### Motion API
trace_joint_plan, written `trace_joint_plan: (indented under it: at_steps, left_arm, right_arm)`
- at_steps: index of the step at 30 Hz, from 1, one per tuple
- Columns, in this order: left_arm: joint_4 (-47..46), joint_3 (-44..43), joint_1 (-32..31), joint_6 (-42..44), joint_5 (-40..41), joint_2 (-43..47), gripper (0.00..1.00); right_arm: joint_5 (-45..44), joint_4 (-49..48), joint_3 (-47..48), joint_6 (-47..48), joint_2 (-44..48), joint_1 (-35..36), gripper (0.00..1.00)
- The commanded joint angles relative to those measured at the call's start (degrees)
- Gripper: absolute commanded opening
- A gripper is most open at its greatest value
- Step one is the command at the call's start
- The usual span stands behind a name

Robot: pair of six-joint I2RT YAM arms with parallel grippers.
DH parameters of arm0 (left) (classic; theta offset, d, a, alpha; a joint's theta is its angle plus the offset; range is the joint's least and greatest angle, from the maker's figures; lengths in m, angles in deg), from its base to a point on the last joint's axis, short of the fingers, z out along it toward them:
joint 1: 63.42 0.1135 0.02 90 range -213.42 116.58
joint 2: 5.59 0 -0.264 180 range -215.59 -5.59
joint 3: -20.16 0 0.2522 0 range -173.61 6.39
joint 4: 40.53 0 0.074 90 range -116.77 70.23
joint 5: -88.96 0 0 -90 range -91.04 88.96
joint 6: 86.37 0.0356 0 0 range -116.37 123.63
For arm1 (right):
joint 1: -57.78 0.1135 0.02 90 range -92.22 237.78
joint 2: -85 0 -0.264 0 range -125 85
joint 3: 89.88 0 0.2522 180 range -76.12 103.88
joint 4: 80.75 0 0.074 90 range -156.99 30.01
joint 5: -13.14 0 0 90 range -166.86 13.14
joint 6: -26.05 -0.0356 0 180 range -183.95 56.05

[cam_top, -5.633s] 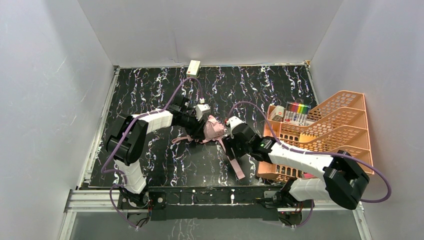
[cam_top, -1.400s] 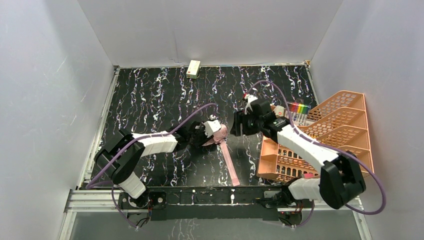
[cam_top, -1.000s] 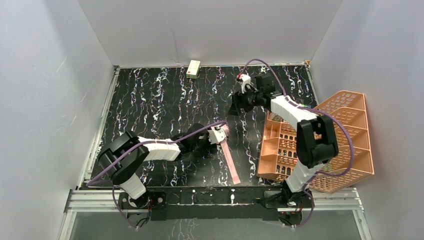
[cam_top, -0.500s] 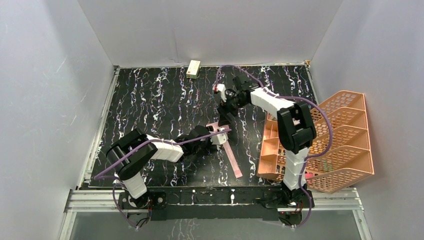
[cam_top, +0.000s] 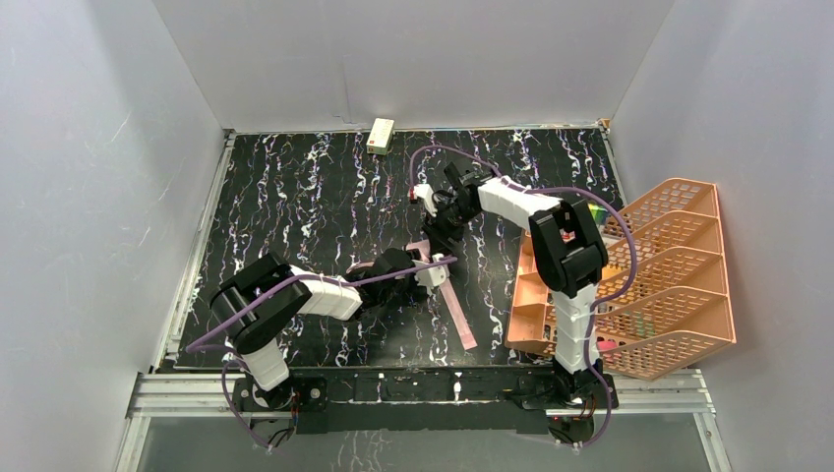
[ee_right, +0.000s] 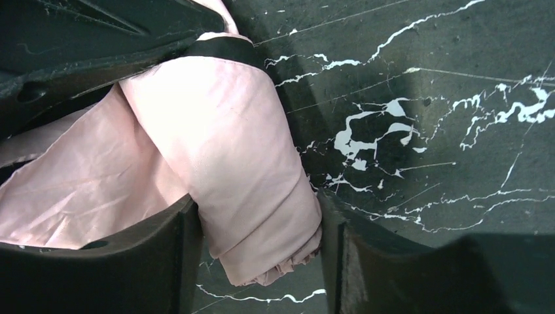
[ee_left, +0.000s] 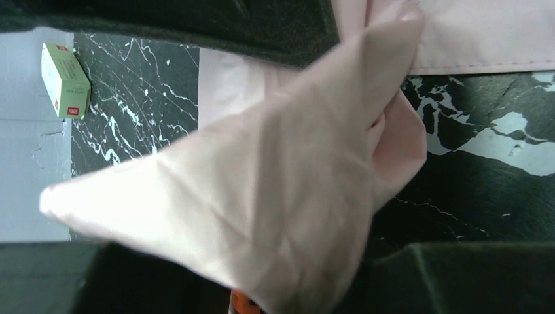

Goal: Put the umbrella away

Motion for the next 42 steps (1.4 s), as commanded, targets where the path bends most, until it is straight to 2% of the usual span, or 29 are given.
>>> trace_joint_plan:
  at_steps: [1,5,9,12,17,21,24,29,31,34,42]
  left_arm:
    - [7.69,2.31,0.02,-1.2,0.14,0.14,0.0]
    - [7.95,1.65,0.05,-3.09,-0.14,2.2,0.0]
    - [9.55,-0.1,0.0,-6.64,-1.39,4.95,0.19]
    - [10.53,-0.66,0.02,-9.98,-2.38,8.4,0.37]
    - [16.52,-1.73,0.05,-17.32,-6.46,18.08,0.56]
    - [21.69,-0.37,0.02,-25.02,-8.27,28.28,0.58]
    - [25.31,2.35,-0.02,-30.82,-7.81,37.32,0.58]
    - [29.67,5.27,0.68,-37.8,-1.35,48.56,0.63]
    - [31.41,4.66,1.12,-38.45,2.37,49.48,0.65]
    - [32.41,2.72,2.58,-38.49,1.93,47.81,0.66]
    - [28.25,-3.55,11.64,-35.7,-14.39,37.64,0.72]
  right_arm:
    - [-10.04,-1.8,0.73,-0.85,-1.6,0.73,0.55]
    - [-14.04,-6.04,-2.09,-2.12,-0.15,1.22,0.34]
    - [-17.4,-10.21,-5.66,-1.72,1.46,1.73,0.22]
    - [-19.81,-12.94,-8.4,-0.87,2.71,2.22,0.18]
    - [-20.76,-19.21,-14.02,1.02,6.34,3.04,0.17]
    - [-18.81,-25.91,-19.79,4.11,9.76,3.56,0.17]
    - [-21.26,-31.6,-25.43,8.05,11.9,4.68,0.17]
    - [-26.25,-36.03,-30.06,9.66,12.91,7.2,0.18]
    - [-28.89,-38.67,-32.51,9.64,13.44,8.56,0.17]
    - [-32.76,-43.99,-37.27,9.97,14.96,10.94,0.17]
    - [-38.66,-51.66,-46.89,11.7,18.39,16.34,0.19]
